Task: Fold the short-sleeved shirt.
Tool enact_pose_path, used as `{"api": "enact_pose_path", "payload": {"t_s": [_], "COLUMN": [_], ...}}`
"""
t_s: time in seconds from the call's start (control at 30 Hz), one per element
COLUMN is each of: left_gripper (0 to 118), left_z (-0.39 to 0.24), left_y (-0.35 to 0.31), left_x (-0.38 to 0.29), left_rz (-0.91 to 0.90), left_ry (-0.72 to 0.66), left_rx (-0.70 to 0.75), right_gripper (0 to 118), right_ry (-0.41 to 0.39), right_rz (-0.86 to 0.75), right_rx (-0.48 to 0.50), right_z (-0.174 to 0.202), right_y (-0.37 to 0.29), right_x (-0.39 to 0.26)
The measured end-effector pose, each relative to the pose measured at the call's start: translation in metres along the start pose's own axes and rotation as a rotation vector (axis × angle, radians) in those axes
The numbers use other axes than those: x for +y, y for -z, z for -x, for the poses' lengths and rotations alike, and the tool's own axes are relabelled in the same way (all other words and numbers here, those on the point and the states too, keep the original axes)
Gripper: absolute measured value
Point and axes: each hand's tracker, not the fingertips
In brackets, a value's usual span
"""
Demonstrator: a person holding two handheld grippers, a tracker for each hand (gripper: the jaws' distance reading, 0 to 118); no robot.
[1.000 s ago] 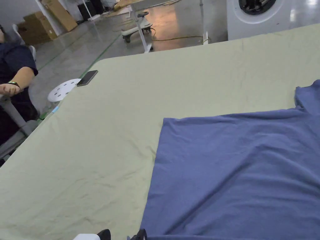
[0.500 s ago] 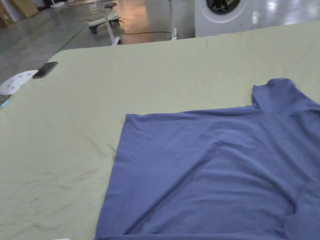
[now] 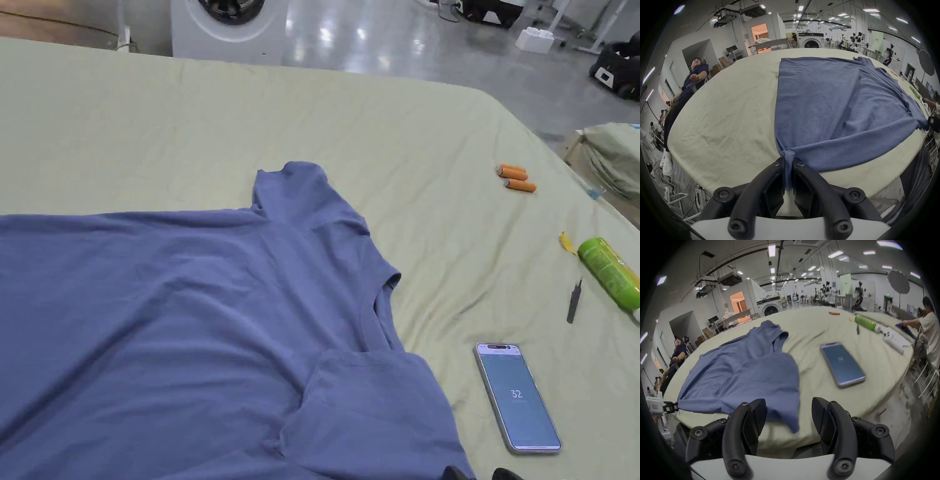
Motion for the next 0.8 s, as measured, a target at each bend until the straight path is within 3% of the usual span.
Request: {"api": "enact_pose_path", "payload": {"t_s": [0.1, 0.13, 0.17, 0.2, 0.4, 0.53, 0.8], "left_gripper": [9, 9, 9, 9, 3, 3, 3], "left_z": [0.000, 0.000, 0.001, 0.001, 0.009, 0.023, 0.048], "left_y": [-0.002, -0.002, -0.003, -0.003, -0.013, -0.030, 0.044], "left_x": [0.001, 0.001, 0.001, 0.002, 0.009, 0.048, 0.159], "left_rz": [0.000, -0.003, -0.006, -0.009, -0.024, -0.146, -0.194], "left_ry": [-0.019, -0.025, -0.032, -0.039, -0.137, -0.235, -0.274], "left_rx": [-0.008, -0.011, -0.014, -0.017, -0.062, -0.122, -0.230], "right_gripper": [54, 43, 14, 6, 4, 4, 3], "right_ry": [0.010, 0.009, 0.005, 0.004, -0.035, -0.024, -0.079], "right_rz": [0.031, 0.048, 0.062, 0.056, 0.015, -0.085, -0.073], "right_rx": [0.003, -0.017, -0.018, -0.014, 0.009, 0.047, 0.085], "right_z": [0.000, 0.001, 0.001, 0.001, 0.006, 0.005, 0.024], "right_y": [0.012, 0.015, 0.019, 0.019, 0.009, 0.006, 0.113], "right_x": [-0.005, -0.006, -0.007, -0.008, 0.001, 0.035, 0.138]}}
